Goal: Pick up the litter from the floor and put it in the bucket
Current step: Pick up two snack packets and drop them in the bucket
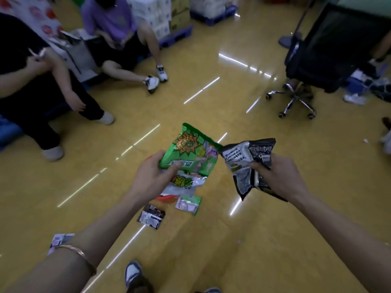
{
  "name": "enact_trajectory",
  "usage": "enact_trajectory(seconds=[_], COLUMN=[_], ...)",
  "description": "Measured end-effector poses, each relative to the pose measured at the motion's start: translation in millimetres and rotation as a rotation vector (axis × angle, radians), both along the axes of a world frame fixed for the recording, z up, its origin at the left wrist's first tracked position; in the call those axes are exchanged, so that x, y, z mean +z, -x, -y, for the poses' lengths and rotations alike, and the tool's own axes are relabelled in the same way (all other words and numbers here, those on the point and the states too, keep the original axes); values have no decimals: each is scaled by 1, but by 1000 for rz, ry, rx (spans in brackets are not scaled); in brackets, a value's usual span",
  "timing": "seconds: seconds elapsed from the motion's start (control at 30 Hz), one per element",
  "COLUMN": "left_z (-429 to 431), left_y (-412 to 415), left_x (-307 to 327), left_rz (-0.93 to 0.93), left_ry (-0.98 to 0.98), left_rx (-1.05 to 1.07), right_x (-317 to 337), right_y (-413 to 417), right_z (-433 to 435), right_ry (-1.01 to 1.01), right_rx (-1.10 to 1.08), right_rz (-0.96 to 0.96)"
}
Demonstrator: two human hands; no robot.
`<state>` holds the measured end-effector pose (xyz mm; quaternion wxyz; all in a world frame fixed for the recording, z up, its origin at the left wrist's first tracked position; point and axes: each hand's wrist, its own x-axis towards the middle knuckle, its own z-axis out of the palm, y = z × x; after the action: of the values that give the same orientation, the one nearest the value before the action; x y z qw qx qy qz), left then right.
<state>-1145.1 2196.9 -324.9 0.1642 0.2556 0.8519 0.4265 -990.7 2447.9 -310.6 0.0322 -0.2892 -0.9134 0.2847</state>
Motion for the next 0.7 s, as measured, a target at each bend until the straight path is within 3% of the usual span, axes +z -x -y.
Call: enact_trajectory(seconds=[0.2,0.43,0.7], left_z=[84,181,203], left_y=[38,117,176], left_x=[40,48,31], left_rz=[-3,-97,-45], left_ry=[-62,-56,-63], left_rx=[92,132,48], right_x=[48,50,35], right_y=[56,130,163], right_z=[69,155,199], right_ry=[-38,-37,22], right_rx=[87,72,-27], right_rz=[-104,-147,-90])
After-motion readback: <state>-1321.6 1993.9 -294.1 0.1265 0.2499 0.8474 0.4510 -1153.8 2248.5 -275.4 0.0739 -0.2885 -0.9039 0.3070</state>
